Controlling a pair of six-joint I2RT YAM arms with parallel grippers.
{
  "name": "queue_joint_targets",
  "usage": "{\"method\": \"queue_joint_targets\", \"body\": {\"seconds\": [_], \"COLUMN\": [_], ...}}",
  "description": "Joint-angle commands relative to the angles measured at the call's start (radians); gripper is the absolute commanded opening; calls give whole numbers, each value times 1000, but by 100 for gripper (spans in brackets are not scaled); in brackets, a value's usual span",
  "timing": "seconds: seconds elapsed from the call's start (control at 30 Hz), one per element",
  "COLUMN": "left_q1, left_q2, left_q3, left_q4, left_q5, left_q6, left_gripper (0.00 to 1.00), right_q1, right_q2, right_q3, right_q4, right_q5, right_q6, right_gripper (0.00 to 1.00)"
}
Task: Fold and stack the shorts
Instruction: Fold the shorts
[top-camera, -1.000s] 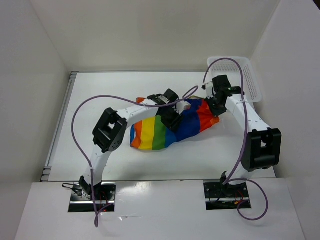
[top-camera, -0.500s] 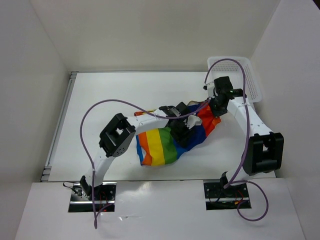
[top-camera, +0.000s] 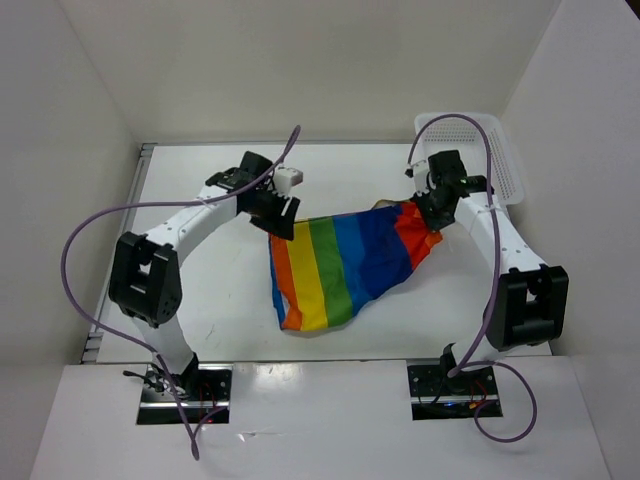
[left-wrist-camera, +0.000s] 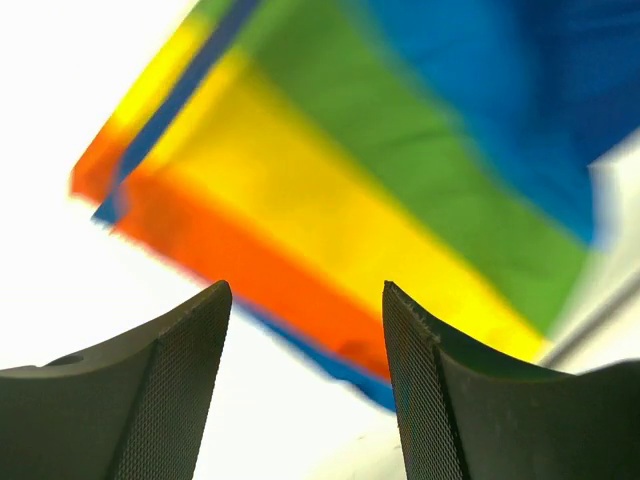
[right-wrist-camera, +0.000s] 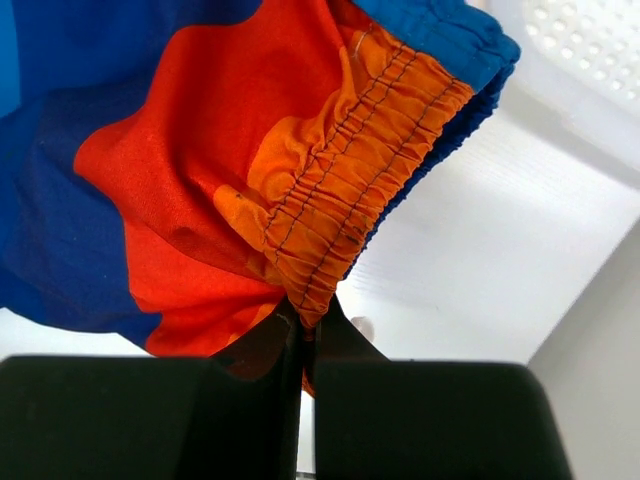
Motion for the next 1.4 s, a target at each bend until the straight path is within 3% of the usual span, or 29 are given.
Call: {"method": "queue_joint_targets", "body": {"seconds": [0.0,0.23,0.37,0.57,0.63,0.8,0.83,0.9,1.0,1.17,1.37], "left_q1": [73,194,194,180,180,180,180,180,180,180,202], "left_q2": [67,186,261,336,347,395,412,441,462,462,462], "left_q3": [-115,-178,-139,-77,-66,-42,-28,19,64,96,105], "left_q4": [-55,54,45,35,35,35,35,35,35,46,66], "left_q5": [-84,-99,132,250,250,214,224,234,243,232,243], "left_q6": [4,4,4,4,4,4,4,4,4,4,4], "left_gripper": [70,70,71,71,67,29,17,8,2,1,0], "right_q1": [16,162,197,281,308,399,429,519,620,778,878], "right_q2": [-41,-32,-20,9,28,71,83,121,176,224,267], "right_q3": [90,135,126,144,144,184,201,239,276,276,310], "right_q4": [44,44,53,53,62,74,74,74,65,54,33], "right_q5": [43,170,193,267,278,360,374,387,374,345,262], "right_q6": [-35,-91,-101,-150,-159,-211,-235,-245,-224,-194,-164], "right_gripper": [0,0,0,0,0,0,0,0,0,0,0]}}
